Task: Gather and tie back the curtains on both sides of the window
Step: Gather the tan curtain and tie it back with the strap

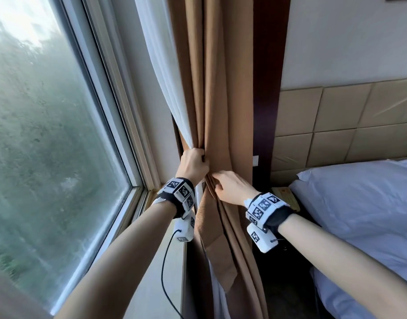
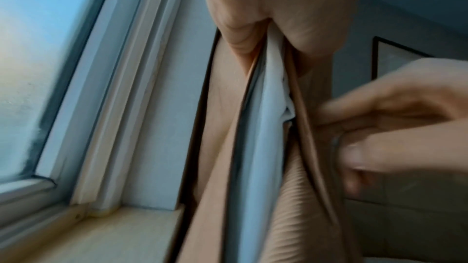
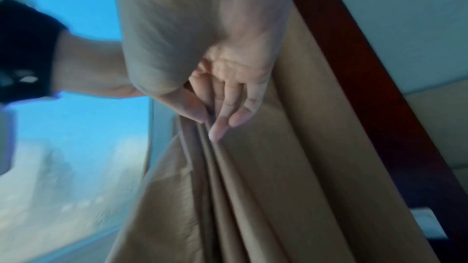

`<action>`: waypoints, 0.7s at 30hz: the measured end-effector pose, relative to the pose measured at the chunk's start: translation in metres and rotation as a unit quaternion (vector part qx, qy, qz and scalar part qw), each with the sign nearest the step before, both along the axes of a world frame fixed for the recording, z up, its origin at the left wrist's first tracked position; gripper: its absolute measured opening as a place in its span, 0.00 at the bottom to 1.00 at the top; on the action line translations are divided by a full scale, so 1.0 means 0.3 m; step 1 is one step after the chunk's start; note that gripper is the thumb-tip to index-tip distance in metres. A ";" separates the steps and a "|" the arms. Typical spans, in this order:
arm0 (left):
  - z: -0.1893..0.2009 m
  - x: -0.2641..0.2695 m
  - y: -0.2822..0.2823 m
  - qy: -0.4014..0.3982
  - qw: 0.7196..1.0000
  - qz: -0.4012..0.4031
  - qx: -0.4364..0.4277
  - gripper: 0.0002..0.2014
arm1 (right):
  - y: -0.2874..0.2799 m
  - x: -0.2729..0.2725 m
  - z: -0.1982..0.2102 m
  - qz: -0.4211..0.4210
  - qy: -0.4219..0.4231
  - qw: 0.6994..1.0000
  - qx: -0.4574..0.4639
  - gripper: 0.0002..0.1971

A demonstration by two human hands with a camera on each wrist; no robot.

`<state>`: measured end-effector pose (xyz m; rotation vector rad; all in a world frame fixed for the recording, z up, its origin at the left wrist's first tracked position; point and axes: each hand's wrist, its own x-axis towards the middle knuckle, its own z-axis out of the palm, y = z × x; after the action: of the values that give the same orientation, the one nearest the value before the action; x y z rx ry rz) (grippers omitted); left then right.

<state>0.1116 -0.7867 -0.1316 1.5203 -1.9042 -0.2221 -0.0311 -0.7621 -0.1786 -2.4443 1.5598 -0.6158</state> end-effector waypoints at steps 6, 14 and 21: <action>-0.001 0.063 0.024 0.002 0.996 -0.055 -0.064 0.45 | -0.215 -0.162 -0.038 -0.188 -0.200 0.961 0.045 0.27; -0.008 0.104 0.034 -0.088 0.993 -0.040 -0.063 0.42 | -0.420 -0.194 -0.007 -0.220 -0.331 0.910 0.118 0.56; 0.006 0.097 -0.014 -0.038 0.999 0.030 -0.024 0.20 | -0.275 -0.059 0.007 -0.197 -0.263 0.940 0.091 0.20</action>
<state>0.1406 -0.7908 -0.1299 1.5716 -1.9062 -0.0930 -0.0487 -0.8447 -0.1763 -1.6482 1.7645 -1.0327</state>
